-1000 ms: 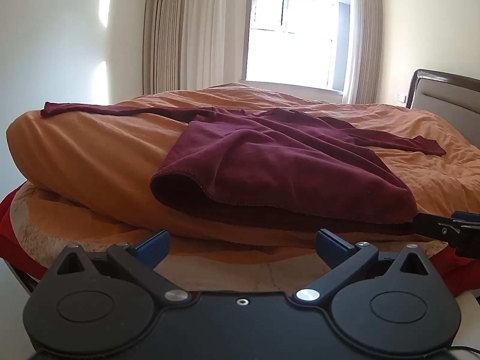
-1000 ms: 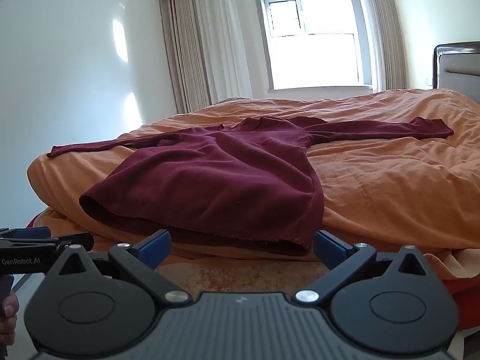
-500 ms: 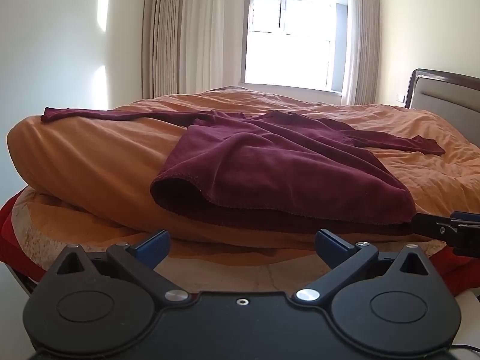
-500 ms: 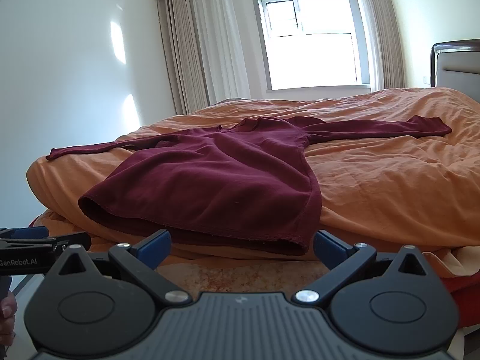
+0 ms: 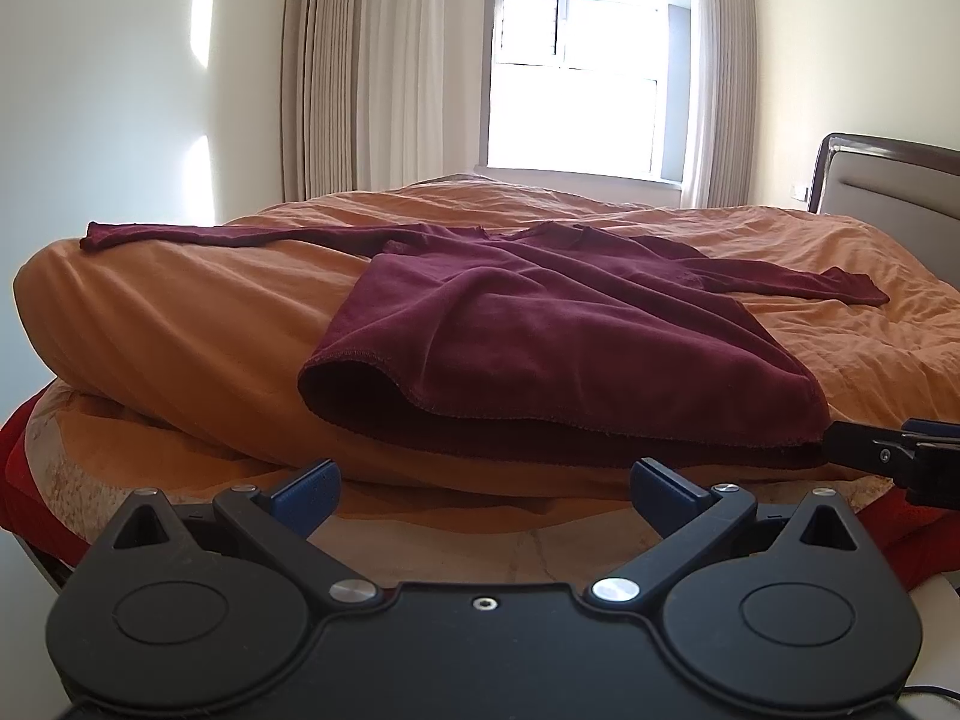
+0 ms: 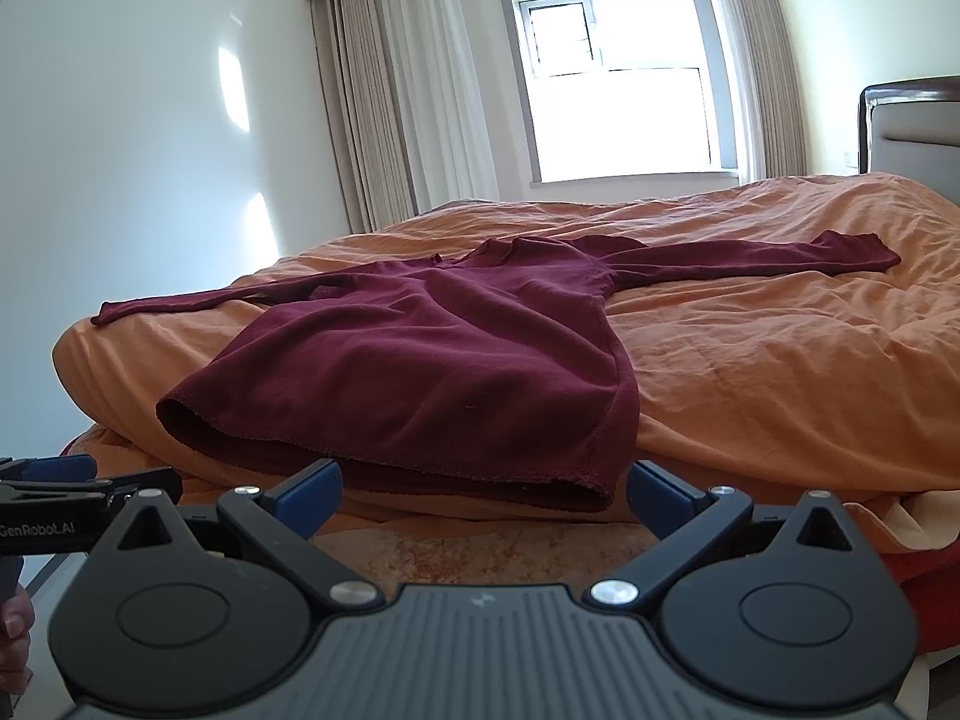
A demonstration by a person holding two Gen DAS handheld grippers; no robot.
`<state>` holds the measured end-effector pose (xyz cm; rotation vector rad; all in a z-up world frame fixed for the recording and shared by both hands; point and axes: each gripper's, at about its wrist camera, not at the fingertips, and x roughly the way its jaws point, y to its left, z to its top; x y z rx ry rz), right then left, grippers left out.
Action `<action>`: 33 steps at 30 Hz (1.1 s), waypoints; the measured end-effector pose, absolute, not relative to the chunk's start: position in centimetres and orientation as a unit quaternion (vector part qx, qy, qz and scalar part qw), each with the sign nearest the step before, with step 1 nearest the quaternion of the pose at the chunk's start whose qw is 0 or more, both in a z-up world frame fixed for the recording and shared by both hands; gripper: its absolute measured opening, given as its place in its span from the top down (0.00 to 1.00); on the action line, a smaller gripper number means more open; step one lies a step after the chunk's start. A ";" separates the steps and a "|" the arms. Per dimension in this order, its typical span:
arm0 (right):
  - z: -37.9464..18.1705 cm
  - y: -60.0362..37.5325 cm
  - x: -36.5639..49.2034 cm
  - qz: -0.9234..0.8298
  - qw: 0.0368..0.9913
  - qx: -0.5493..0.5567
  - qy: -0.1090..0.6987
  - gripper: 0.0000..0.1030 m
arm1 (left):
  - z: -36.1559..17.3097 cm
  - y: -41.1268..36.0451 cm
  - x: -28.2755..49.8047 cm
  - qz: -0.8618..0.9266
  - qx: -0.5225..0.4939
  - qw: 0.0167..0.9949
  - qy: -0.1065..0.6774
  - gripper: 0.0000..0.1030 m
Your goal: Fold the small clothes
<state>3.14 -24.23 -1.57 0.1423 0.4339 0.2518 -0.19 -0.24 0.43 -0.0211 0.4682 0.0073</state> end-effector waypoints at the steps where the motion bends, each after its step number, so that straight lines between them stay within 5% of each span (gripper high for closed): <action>1: -1.6 -24.2 3.1 0.125 0.966 0.070 0.214 0.00 | 0.4 -0.2 -0.2 0.003 -0.011 0.973 0.232 0.00; 33: -1.6 -24.3 3.1 0.125 0.966 0.071 0.215 0.00 | 0.5 -0.1 -0.4 0.006 -0.012 0.972 0.234 0.00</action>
